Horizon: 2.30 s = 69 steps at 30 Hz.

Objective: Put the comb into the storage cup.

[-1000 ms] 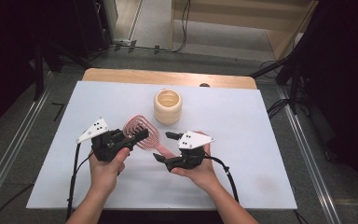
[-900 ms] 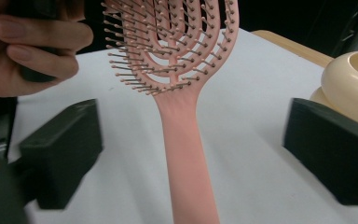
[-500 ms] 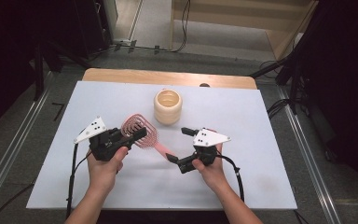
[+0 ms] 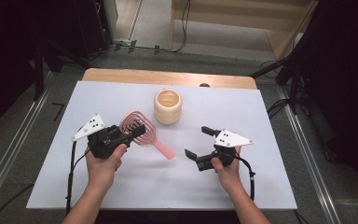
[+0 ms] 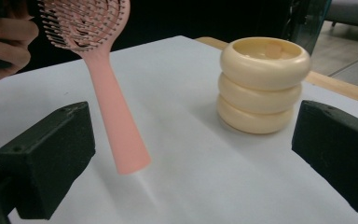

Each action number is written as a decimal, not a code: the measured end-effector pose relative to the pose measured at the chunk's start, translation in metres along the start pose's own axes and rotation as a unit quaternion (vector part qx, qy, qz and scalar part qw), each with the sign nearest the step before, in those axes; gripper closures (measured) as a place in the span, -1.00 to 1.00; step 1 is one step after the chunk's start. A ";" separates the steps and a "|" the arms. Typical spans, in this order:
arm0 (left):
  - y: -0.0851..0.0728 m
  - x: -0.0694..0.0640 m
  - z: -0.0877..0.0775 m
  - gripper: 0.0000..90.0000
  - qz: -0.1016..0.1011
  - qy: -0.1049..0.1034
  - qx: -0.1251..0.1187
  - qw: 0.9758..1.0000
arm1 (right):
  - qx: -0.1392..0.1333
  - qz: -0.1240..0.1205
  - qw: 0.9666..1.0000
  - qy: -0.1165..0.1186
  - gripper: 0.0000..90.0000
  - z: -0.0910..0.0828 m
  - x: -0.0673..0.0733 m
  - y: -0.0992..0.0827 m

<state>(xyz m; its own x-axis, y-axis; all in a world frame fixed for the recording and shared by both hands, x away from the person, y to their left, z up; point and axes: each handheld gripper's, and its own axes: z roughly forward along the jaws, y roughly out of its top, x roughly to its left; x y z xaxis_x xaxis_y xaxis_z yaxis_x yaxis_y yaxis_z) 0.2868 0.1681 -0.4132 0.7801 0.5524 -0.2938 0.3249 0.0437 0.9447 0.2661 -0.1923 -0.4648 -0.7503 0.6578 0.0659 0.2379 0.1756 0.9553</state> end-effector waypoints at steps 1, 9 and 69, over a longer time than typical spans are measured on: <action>0.000 0.000 0.000 0.45 0.000 0.001 -0.001 1.000 | -0.001 0.001 1.000 -0.002 -1.00 -0.002 -0.001 -0.001; 0.005 0.002 0.001 0.45 0.002 0.004 -0.003 1.000 | 0.000 0.009 1.000 -0.028 -1.00 -0.021 -0.014 -0.009; 0.058 0.028 0.017 0.45 0.004 0.035 -0.022 0.999 | 0.000 0.042 0.994 -0.105 -1.00 -0.105 -0.058 -0.055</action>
<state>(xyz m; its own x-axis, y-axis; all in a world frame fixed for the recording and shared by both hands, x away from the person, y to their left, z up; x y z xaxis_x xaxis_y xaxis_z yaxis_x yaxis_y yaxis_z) 0.3366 0.1719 -0.3696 0.7426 0.6103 -0.2758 0.2934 0.0737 0.9531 0.2317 -0.3166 -0.4913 -0.5830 0.8081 0.0840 0.2939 0.1134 0.9491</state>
